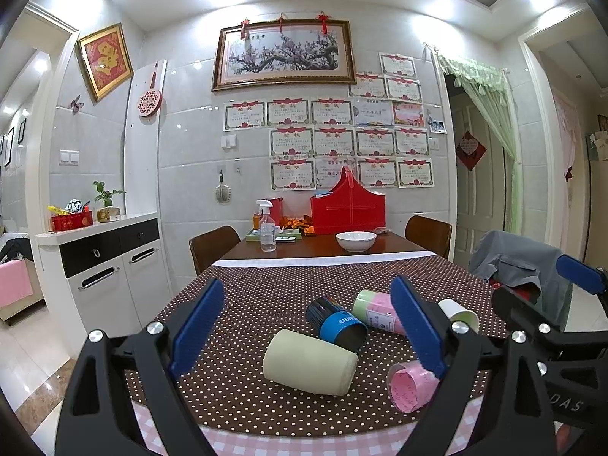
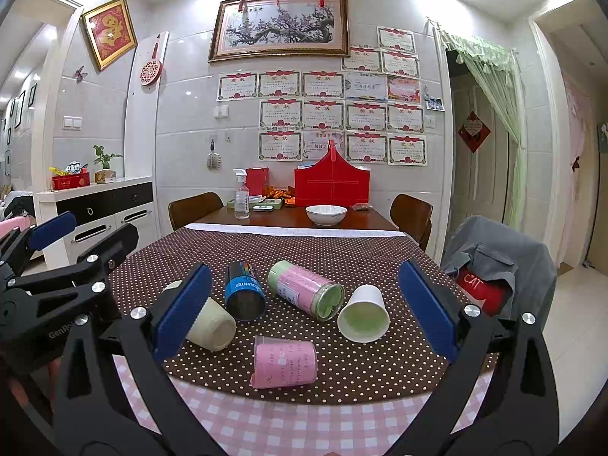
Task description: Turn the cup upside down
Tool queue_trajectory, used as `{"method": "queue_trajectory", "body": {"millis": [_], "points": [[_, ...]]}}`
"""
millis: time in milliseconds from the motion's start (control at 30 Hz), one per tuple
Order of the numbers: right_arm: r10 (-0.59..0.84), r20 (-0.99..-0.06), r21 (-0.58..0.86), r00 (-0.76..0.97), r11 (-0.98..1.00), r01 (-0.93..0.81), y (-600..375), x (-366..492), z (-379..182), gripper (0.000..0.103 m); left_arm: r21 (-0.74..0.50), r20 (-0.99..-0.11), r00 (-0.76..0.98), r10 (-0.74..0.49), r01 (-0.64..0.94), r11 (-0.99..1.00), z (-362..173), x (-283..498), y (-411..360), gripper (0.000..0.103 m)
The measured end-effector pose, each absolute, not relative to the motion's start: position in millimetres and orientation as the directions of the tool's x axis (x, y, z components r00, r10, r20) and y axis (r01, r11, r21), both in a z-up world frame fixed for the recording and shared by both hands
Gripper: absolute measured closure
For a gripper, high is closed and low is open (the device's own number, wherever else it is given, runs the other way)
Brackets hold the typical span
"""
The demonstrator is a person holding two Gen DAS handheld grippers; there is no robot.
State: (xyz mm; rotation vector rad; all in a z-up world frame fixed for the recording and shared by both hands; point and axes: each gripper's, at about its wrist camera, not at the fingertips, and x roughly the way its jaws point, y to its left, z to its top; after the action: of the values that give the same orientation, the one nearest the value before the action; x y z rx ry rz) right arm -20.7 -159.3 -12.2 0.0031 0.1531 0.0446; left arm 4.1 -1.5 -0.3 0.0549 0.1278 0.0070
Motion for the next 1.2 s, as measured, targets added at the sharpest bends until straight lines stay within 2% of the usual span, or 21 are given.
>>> {"method": "queue_trajectory", "body": {"millis": [1200], "points": [[0.045,-0.156,0.008,0.987,0.999,-0.044,-160.4,-20.6,-13.7,0.006,0.061,-0.124,0.992,0.01,-0.003,0.998,1.2,1.8,-0.6,0.015]]}}
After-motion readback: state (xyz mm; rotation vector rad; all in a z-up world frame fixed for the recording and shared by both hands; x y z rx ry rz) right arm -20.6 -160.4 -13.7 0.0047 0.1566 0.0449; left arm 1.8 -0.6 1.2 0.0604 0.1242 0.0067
